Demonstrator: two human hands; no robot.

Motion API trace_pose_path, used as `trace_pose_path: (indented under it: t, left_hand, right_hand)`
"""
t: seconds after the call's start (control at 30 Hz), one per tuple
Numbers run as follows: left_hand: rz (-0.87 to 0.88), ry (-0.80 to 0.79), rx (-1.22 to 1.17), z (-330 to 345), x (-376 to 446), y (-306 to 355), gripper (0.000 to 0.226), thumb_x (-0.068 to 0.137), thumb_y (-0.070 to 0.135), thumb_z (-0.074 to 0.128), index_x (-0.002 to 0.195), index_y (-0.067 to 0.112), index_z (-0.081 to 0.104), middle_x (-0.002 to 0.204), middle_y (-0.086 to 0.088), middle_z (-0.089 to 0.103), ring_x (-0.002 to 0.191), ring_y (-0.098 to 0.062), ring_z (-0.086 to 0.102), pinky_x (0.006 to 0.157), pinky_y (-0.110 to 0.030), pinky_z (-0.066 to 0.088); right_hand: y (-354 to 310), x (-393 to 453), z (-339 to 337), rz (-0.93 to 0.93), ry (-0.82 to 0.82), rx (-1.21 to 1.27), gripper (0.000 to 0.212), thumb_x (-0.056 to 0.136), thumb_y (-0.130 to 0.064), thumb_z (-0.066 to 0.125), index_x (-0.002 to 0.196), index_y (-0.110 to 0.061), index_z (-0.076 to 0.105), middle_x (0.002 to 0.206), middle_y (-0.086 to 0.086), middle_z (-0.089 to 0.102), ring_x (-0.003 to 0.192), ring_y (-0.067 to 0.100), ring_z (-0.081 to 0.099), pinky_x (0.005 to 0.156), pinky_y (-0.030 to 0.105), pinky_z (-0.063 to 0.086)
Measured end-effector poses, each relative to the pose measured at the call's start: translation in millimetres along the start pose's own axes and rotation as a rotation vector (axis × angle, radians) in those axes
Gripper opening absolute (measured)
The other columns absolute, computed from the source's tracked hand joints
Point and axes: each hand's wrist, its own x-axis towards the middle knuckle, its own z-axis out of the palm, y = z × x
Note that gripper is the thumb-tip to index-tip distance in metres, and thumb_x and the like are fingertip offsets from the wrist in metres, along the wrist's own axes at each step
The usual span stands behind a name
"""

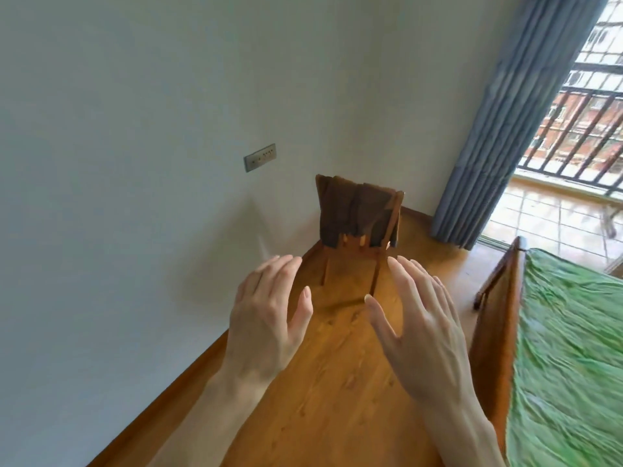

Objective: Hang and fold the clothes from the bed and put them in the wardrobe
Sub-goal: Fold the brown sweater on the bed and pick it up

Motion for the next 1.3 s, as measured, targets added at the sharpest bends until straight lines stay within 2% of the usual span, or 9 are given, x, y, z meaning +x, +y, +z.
trace_pose_path:
  t: [0.17, 0.3, 0.53, 0.73, 0.9, 1.07, 1.17, 1.3]
  left_hand:
    - [0.014, 0.004, -0.072, 41, 76, -57, 0.048, 0.104, 0.047, 0.050, 0.140, 0.017, 0.063, 0.143, -0.005, 0.064, 0.132, -0.022, 0.060, 0.104, -0.046, 0.057]
    - [0.033, -0.018, -0.093, 73, 132, -100, 0.051, 0.106, 0.049, 0.045, 0.142, 0.017, 0.061, 0.144, -0.005, 0.064, 0.133, -0.022, 0.059, 0.105, -0.044, 0.056]
    - [0.026, -0.091, -0.127, 135, 190, -144, 0.052, 0.106, 0.052, 0.042, 0.142, 0.020, 0.060, 0.144, -0.002, 0.063, 0.134, -0.020, 0.058, 0.107, -0.041, 0.055]
    - [-0.001, -0.153, -0.136, 207, 226, -168, 0.055, 0.107, 0.054, 0.036, 0.143, 0.019, 0.060, 0.143, -0.004, 0.063, 0.133, -0.021, 0.059, 0.107, -0.040, 0.054]
    - [-0.009, -0.219, -0.094, 277, 266, -184, 0.048, 0.105, 0.045, 0.049, 0.142, 0.016, 0.061, 0.142, -0.006, 0.064, 0.131, -0.023, 0.060, 0.106, -0.038, 0.054]
    - [-0.050, -0.272, -0.094, 340, 308, -194, 0.045, 0.104, 0.039, 0.055, 0.141, 0.015, 0.061, 0.142, -0.007, 0.063, 0.130, -0.022, 0.059, 0.106, -0.037, 0.053]
    - [-0.082, -0.282, -0.092, 378, 325, -203, 0.046, 0.104, 0.039, 0.054, 0.142, 0.015, 0.060, 0.142, -0.007, 0.063, 0.129, -0.022, 0.059, 0.106, -0.032, 0.048]
    - [-0.156, -0.332, -0.089, 419, 337, -219, 0.047, 0.104, 0.041, 0.052, 0.143, 0.014, 0.059, 0.141, -0.008, 0.063, 0.127, -0.023, 0.061, 0.102, -0.036, 0.053]
  right_hand:
    - [-3, 64, 52, 0.069, -0.016, -0.071, 0.062, 0.096, -0.053, 0.059, 0.145, -0.016, 0.057, 0.150, 0.006, 0.057, 0.139, 0.028, 0.055, 0.113, 0.051, 0.046]
    - [-8, 118, 94, 0.100, -0.002, -0.070, 0.062, 0.096, -0.053, 0.058, 0.146, -0.017, 0.057, 0.150, 0.005, 0.057, 0.138, 0.028, 0.055, 0.110, 0.054, 0.049]
    - [6, 175, 157, 0.178, -0.061, -0.061, 0.062, 0.097, -0.053, 0.058, 0.147, -0.017, 0.055, 0.150, 0.004, 0.057, 0.138, 0.027, 0.055, 0.109, 0.054, 0.051]
    - [48, 210, 216, 0.225, -0.129, -0.043, 0.063, 0.098, -0.054, 0.054, 0.149, -0.017, 0.053, 0.150, 0.005, 0.057, 0.137, 0.026, 0.056, 0.108, 0.053, 0.052]
    - [95, 247, 273, 0.285, -0.164, -0.002, 0.061, 0.100, -0.054, 0.053, 0.149, -0.017, 0.053, 0.150, 0.006, 0.057, 0.138, 0.028, 0.055, 0.107, 0.053, 0.053]
    - [138, 286, 320, 0.346, -0.235, 0.044, 0.061, 0.100, -0.049, 0.062, 0.151, -0.018, 0.050, 0.152, 0.005, 0.055, 0.139, 0.029, 0.055, 0.111, 0.048, 0.048]
    - [161, 303, 350, 0.388, -0.293, 0.070, 0.067, 0.100, -0.051, 0.061, 0.156, -0.020, 0.042, 0.157, 0.005, 0.050, 0.142, 0.028, 0.051, 0.111, 0.047, 0.048]
    - [187, 317, 383, 0.458, -0.425, 0.095, 0.073, 0.101, -0.056, 0.054, 0.161, -0.022, 0.030, 0.164, 0.004, 0.040, 0.147, 0.027, 0.044, 0.114, 0.047, 0.047]
